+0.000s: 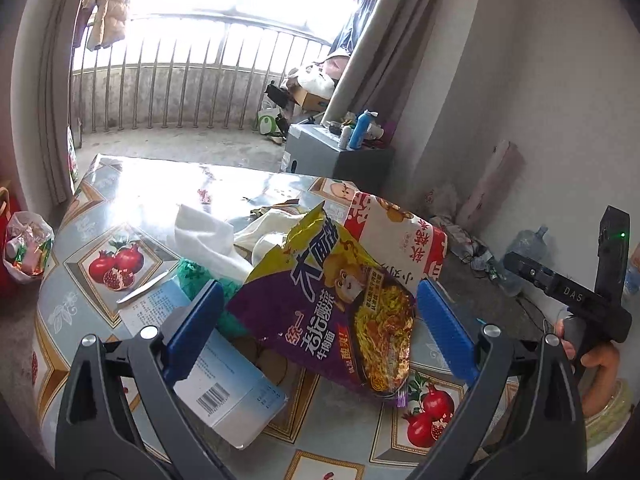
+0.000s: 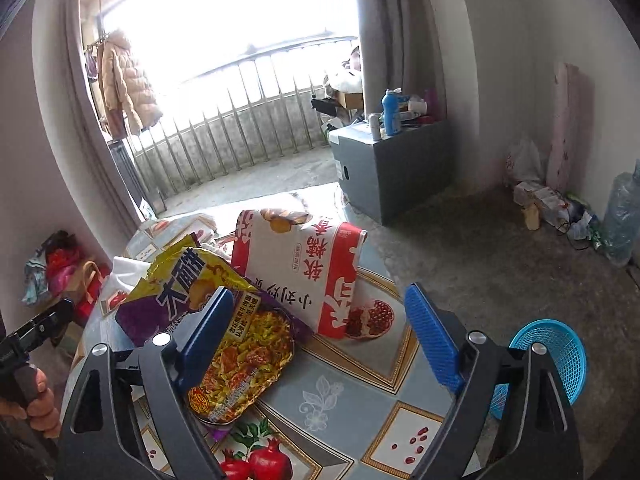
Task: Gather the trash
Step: 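Grasp the purple noodle bag with the left gripper while the right grasps the red-white snack bag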
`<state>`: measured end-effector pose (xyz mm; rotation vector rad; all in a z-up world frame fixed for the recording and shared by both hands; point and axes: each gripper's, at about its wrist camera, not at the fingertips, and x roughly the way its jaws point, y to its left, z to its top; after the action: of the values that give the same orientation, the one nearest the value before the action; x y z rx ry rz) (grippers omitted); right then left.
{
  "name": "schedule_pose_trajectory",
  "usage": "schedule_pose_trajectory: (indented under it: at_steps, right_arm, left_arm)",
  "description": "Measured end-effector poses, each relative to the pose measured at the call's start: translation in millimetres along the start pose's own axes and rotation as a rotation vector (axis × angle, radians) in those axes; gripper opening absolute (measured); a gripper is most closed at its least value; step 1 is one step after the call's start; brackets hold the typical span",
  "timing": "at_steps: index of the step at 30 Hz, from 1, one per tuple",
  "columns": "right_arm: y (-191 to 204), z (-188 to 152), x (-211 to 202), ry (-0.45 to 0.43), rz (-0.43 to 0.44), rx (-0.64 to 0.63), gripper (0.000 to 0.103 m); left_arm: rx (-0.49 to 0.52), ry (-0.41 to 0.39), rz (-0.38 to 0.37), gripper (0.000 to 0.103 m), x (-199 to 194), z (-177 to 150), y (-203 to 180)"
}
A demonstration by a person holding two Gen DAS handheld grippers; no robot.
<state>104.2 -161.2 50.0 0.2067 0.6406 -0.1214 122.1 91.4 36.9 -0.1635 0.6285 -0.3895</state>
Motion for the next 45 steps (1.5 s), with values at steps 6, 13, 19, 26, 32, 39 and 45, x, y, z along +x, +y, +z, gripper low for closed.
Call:
schedule_pose_trajectory:
  at_steps: [6,13,19,26,32,39,45]
  right_arm:
    - [-9.7,14.5,29.7,0.072,0.061,0.053,0.068]
    - [-38.0,33.6,71.5,0.139,0.153,0.158,0.059]
    - [-61.9,42.1,107.8,0.190,0.220,0.250,0.055]
    - [-77.7,39.6,143.3,0.245,0.307,0.335,0.053]
    - [-84.4,34.3,161.5,0.284,0.360,0.378,0.043]
    - [-81.7,32.7,166.8,0.296,0.406,0.385,0.020]
    - [-77.2,37.2,156.4,0.265,0.441,0.365,0.012]
  left_arm:
    - [0.030,0.081,0.003,0.066,38.7,21.4,2.2]
    - [0.099,0.167,0.017,0.052,82.9,46.3,3.8]
    - [0.122,0.250,0.017,0.043,113.5,55.6,4.9]
    - [0.123,0.320,0.015,0.035,133.9,52.1,5.6]
    - [0.104,0.330,0.026,0.024,139.0,49.6,7.6]
    - [0.149,0.327,0.042,0.010,135.3,48.7,2.8]
    - [0.168,0.316,0.037,0.007,126.4,46.6,-3.5]
